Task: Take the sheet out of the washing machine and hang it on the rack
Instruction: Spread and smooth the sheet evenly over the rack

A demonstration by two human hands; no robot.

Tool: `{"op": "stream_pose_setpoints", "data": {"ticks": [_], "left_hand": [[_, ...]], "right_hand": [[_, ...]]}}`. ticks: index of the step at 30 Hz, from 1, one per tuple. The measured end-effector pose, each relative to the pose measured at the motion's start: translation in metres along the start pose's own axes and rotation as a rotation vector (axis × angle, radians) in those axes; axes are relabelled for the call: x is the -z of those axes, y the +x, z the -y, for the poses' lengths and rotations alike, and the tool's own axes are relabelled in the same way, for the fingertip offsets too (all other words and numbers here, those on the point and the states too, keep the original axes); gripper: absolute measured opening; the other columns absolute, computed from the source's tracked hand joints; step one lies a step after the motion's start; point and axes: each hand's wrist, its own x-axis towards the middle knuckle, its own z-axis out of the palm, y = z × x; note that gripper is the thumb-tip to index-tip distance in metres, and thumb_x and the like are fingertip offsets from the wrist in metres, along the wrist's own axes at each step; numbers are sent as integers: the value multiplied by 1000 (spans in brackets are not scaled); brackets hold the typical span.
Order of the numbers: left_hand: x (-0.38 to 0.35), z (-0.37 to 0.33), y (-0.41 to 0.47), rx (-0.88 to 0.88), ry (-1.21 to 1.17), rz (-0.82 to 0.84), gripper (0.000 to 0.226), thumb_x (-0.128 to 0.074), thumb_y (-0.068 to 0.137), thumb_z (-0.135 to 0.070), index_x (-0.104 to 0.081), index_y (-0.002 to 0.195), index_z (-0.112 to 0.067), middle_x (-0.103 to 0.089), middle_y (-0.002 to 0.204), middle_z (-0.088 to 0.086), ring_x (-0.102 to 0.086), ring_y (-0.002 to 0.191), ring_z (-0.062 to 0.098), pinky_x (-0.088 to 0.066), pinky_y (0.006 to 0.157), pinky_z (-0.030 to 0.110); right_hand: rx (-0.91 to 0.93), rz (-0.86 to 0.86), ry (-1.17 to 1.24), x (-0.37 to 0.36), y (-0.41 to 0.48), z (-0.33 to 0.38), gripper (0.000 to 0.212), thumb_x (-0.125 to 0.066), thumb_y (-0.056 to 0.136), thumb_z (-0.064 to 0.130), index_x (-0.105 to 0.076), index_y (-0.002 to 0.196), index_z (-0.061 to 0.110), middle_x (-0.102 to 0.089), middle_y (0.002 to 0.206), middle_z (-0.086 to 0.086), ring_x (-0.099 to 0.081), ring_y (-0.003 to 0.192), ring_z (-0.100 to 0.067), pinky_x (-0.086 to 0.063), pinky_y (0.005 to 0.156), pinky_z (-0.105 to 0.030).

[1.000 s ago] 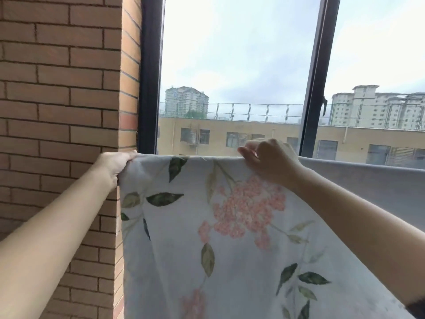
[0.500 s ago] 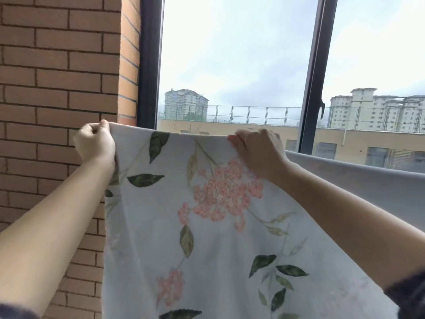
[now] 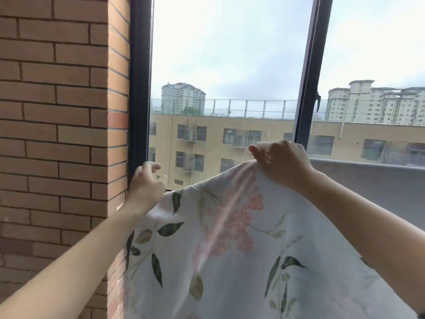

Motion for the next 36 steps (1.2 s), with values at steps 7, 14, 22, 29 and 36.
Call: {"op": "stream_pose_setpoints", "data": {"ticks": [7,14,22,29,36], "left_hand": [[-74,-104,-51,-491,-16,103,19,-44,94,-26,-55,108,-20,-53,104,-7,-54,91,13,-40,69,26],[-138,-171,-71,-716,331,-93,23,-40,86,-23,-55,102,-14,-59,100,2,-52,93,21,-33,86,38],[-211,-221,-105,-736,485,-157,31,-37,81,-32,-57,94,-13,-60,94,7,-55,96,29,-24,103,54],[-263,-252,-154,-707,474,-186,50,-44,82,-26,-43,129,-11,-45,133,12,-33,132,32,-3,110,62],[-316,-184,-234,-706,471,-61,61,-46,80,-24,-38,140,-17,-21,155,12,-18,143,32,-6,111,61]], "right_hand": [[-74,-84,-45,7,-34,-54,62,-15,92,55,-58,67,17,-56,59,-4,-46,59,-23,-28,57,-30],[-222,-100,-79,25,-79,-132,51,-9,88,55,-29,55,20,-47,58,-3,-53,62,-30,-28,60,-32],[-238,-164,-162,37,-124,-226,64,-8,88,50,-56,78,9,-65,78,-12,-61,76,-33,-32,72,-36],[-211,-167,-119,34,-167,-254,50,-27,95,46,-50,124,12,-53,124,-13,-46,119,-33,-25,107,-51],[-202,-9,24,-9,-301,-247,49,-35,96,26,-33,144,17,-27,154,-14,-23,142,-34,-25,112,-53]]}}
